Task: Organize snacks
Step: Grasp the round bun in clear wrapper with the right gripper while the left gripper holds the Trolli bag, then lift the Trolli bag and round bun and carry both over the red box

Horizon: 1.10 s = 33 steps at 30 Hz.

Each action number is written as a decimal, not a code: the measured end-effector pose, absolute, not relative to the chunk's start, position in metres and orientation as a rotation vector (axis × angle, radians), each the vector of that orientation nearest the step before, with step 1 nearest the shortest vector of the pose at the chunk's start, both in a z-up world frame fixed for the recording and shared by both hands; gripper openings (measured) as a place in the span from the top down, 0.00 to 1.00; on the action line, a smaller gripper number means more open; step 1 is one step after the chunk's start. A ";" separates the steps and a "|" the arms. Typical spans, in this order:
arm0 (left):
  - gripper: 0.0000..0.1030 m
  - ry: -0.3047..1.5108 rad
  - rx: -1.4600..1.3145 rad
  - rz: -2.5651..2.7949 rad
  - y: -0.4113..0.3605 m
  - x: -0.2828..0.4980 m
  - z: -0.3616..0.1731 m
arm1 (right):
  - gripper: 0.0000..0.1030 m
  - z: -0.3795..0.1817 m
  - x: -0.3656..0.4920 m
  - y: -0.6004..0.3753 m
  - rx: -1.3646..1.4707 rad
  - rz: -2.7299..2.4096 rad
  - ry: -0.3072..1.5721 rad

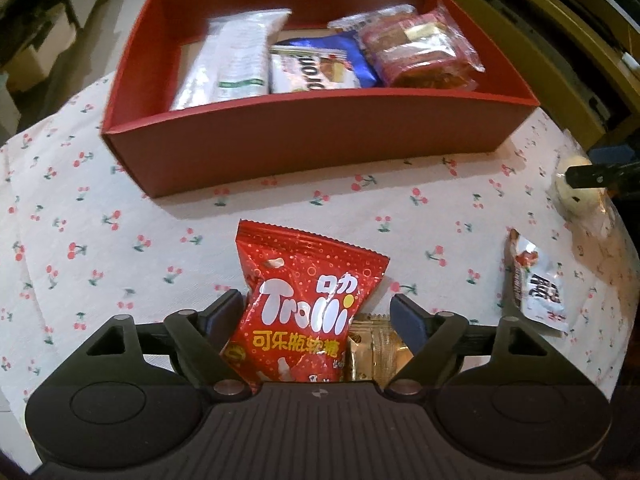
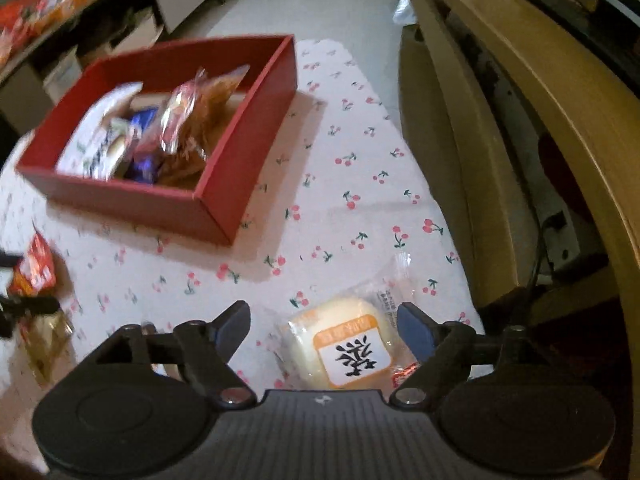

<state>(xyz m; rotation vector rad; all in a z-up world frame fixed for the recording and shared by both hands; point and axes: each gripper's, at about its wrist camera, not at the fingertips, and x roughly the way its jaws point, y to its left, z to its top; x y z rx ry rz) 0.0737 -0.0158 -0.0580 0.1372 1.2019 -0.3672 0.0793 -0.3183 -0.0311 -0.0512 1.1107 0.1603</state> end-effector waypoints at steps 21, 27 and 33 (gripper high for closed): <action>0.38 1.202 0.092 -0.319 -0.003 0.071 -0.052 | 0.22 -0.049 0.052 -0.282 -0.010 0.114 1.120; 0.25 1.197 0.104 -0.318 -0.004 0.070 -0.054 | 0.22 -0.030 0.041 -0.249 0.051 0.144 1.073; 0.41 1.183 0.110 -0.299 -0.003 0.068 -0.052 | 0.22 -0.022 0.032 -0.228 0.152 0.153 1.033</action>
